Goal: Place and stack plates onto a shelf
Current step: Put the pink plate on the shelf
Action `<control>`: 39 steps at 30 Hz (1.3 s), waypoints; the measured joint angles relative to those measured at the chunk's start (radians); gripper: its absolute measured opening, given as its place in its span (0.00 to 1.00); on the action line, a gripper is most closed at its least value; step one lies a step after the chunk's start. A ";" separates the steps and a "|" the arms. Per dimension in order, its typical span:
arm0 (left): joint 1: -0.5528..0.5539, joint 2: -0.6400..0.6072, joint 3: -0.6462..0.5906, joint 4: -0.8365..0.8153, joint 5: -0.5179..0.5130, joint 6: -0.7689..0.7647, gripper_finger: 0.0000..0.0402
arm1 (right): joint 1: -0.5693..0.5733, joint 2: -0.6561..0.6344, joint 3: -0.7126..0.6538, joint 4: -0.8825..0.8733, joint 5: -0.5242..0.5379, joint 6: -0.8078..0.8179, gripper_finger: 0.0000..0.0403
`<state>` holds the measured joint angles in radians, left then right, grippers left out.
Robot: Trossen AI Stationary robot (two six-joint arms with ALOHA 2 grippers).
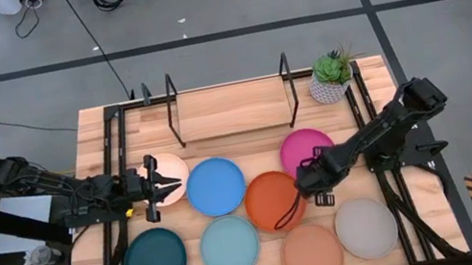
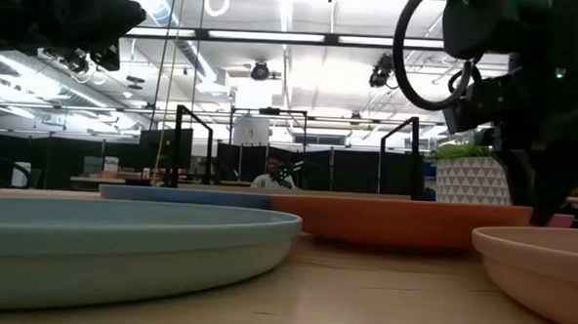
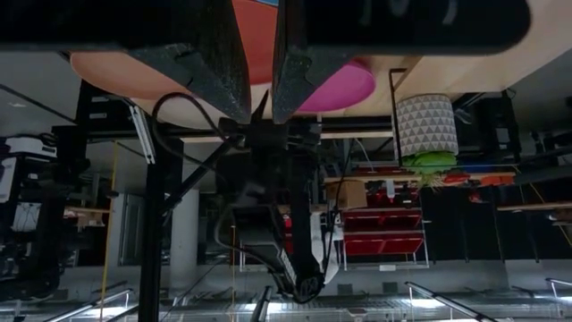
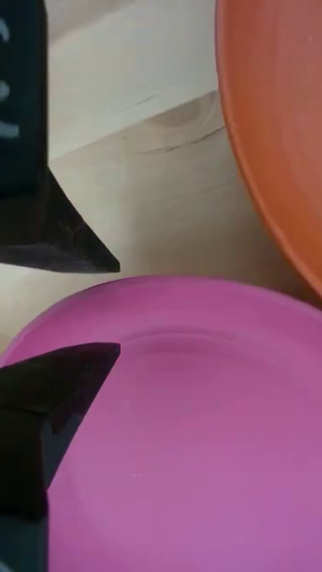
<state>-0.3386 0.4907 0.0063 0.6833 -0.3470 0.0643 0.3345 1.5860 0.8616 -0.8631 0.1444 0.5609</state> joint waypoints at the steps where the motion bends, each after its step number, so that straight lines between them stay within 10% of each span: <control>1: 0.000 0.000 0.000 0.000 0.000 0.000 0.14 | -0.004 0.000 0.000 0.001 0.000 -0.010 0.31; 16: 0.000 0.000 0.000 0.001 0.000 -0.053 0.14 | -0.031 -0.004 -0.027 -0.025 -0.034 0.019 0.04; 31: 0.000 0.000 0.000 0.001 0.000 -0.052 0.14 | -0.027 -0.024 0.211 -0.177 -0.076 0.038 0.03; 39: 0.000 0.000 0.000 0.001 0.000 -0.052 0.14 | -0.032 -0.021 0.344 -0.024 -0.038 -0.203 0.03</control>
<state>-0.3389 0.4904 0.0064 0.6842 -0.3470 0.0120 0.3021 1.5654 1.2058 -0.8876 0.1060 0.3578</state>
